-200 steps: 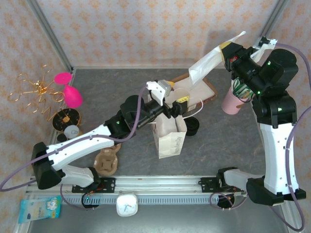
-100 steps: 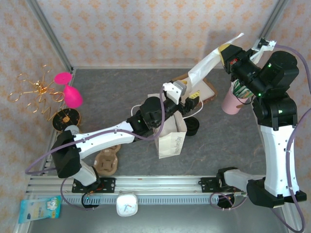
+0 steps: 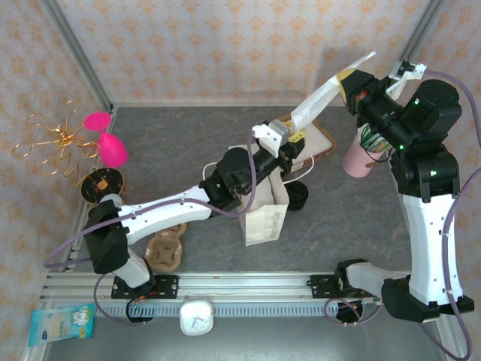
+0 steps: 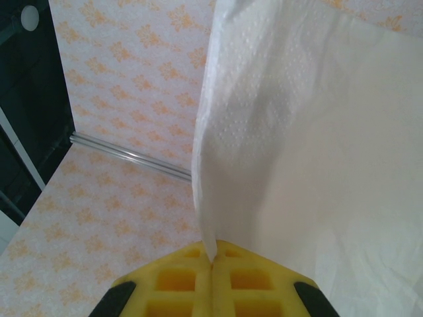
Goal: Pack the takeout coffee
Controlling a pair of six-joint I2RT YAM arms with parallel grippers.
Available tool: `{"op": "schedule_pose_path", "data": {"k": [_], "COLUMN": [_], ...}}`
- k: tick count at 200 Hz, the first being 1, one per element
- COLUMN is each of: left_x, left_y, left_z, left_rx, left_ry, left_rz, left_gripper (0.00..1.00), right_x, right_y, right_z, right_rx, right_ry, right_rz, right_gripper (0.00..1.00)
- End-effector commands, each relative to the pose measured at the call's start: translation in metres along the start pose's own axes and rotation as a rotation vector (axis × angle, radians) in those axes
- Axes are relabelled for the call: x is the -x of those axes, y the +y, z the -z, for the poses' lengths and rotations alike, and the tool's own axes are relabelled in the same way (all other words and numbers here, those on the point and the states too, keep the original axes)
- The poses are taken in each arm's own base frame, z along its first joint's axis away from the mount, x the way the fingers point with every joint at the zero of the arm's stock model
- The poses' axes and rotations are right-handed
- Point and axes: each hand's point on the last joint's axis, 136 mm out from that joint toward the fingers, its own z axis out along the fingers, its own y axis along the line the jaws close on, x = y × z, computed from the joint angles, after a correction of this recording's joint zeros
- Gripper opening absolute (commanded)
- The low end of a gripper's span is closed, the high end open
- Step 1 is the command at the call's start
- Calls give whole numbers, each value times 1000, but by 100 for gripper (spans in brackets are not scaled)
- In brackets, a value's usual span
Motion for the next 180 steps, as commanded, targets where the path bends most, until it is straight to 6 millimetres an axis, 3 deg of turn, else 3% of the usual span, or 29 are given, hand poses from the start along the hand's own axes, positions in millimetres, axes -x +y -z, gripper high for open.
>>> {"op": "schedule_pose_path", "data": {"k": [1, 26, 75, 120, 142, 180], "left_x": [16, 18, 16, 26, 34, 41], "left_y": [-10, -16, -25, -41, -49, -42], "left_z": [-6, -4, 4, 12, 19, 35], "left_rx": [-45, -87, -144, -232, -283, -282], "left_ry": [-47, -43, 39, 129, 167, 240], "left_rz": [-5, -4, 47, 161, 210, 228], "left_gripper": [22, 9, 1, 0, 0, 0], "right_x": [1, 3, 9, 9, 11, 3], "right_y": [9, 7, -12, -44, -51, -58], "right_z": [7, 6, -6, -35, -42, -45], "right_rx": [32, 28, -36, -131, -173, -211], "right_ry": [-20, -33, -59, -19, 2, 96], "right_rz": [-2, -8, -27, -14, 58, 165], "right_gripper": [0, 0, 2, 29, 48, 68]}}
